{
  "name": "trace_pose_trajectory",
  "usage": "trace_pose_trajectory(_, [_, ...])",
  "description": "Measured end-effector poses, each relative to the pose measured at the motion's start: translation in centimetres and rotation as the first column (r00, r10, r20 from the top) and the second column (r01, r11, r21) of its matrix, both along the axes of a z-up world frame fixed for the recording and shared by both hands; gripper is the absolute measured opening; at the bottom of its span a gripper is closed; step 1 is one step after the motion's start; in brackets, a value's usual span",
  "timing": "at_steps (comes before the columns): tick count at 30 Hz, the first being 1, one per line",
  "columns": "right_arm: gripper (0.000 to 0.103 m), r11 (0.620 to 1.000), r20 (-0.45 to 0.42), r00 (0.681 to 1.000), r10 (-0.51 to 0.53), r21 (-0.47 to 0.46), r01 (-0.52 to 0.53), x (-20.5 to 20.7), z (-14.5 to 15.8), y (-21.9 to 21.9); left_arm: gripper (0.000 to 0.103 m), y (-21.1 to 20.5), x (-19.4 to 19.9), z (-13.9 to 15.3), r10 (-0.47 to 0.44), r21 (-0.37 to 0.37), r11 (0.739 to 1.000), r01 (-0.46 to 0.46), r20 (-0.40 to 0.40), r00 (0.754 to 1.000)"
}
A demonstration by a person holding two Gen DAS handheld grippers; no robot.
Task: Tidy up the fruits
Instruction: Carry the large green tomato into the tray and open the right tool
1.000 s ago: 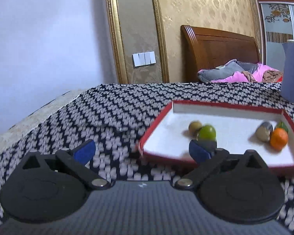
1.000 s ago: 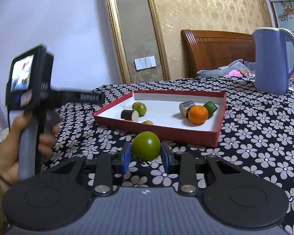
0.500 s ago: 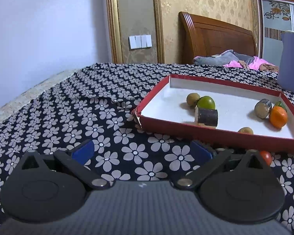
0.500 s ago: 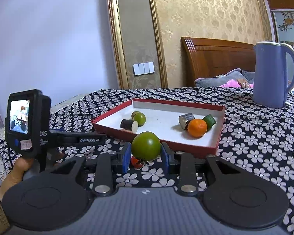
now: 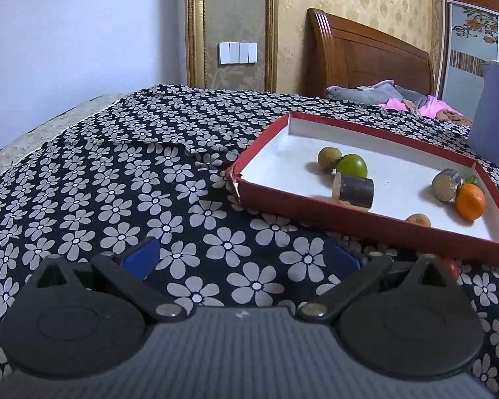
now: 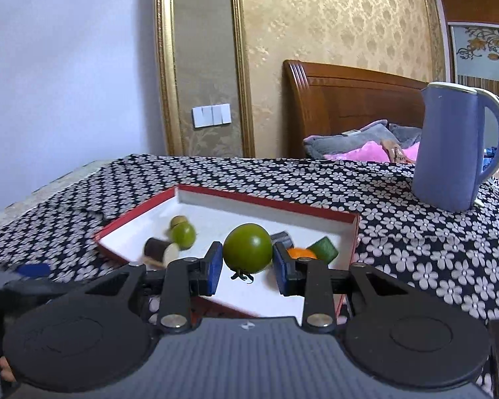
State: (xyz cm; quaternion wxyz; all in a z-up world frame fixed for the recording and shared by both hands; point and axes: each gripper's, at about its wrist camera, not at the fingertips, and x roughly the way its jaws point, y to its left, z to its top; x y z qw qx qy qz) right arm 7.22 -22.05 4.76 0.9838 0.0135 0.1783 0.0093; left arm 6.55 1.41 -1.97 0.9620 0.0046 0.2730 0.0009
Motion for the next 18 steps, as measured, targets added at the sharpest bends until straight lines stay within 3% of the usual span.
trace_pose_trajectory(12, [0.032,0.993,-0.130,0.985,-0.114,-0.022,0.112,9.7,-2.0,-1.4,0.103,0.0,0.4,-0.2,0.008,0.005,1.000,-0.008,-0.019,1.000])
trace_pose_trajectory(18, [0.032,0.987,-0.091,0.983,-0.158,-0.031,0.156,11.6,-2.0,-1.0,0.103,0.0,0.5,-0.3,0.009,0.012,1.000,-0.009,-0.019,1.000])
